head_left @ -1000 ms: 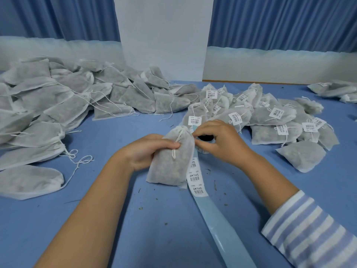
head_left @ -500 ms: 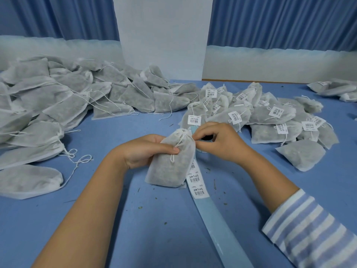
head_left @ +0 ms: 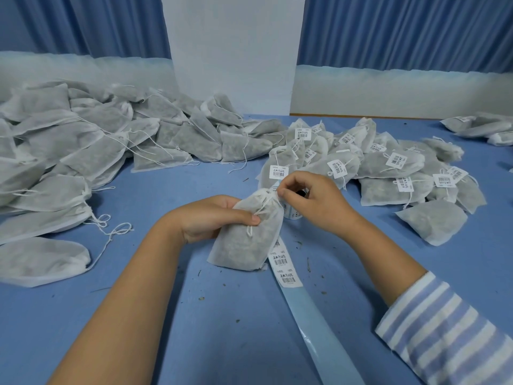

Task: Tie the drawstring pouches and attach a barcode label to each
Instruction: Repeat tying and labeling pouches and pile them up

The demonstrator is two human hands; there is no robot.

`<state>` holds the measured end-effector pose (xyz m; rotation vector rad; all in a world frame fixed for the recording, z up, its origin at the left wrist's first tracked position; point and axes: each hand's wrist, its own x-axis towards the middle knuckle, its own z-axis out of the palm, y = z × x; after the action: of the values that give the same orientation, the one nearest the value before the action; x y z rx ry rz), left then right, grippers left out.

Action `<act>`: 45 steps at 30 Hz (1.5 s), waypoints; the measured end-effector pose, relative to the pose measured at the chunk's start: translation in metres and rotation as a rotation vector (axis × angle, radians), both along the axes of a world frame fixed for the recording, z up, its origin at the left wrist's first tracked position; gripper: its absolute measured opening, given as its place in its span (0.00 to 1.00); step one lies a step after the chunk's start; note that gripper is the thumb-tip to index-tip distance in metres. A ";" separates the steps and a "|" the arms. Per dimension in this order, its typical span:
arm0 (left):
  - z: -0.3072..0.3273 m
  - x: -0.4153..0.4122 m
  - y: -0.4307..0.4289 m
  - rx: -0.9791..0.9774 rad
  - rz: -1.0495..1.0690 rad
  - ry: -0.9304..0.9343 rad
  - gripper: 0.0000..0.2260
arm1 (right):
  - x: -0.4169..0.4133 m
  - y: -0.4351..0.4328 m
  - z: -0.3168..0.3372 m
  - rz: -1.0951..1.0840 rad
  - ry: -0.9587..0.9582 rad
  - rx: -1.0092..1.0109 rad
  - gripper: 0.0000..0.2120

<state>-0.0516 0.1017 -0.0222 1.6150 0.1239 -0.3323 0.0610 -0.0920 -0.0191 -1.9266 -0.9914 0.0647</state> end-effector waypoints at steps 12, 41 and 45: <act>-0.002 0.000 0.003 -0.067 0.001 0.014 0.05 | 0.001 0.001 0.001 -0.061 0.071 0.034 0.03; -0.018 0.013 0.002 -0.271 0.131 -0.007 0.07 | 0.012 0.000 -0.010 -0.090 -0.303 -0.170 0.14; -0.015 0.011 0.001 -0.244 0.100 -0.006 0.04 | 0.010 -0.002 -0.009 -0.097 -0.290 -0.190 0.13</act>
<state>-0.0408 0.1027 -0.0376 1.3628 0.1530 -0.2552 0.0714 -0.0938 -0.0277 -2.1990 -1.1113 -0.1881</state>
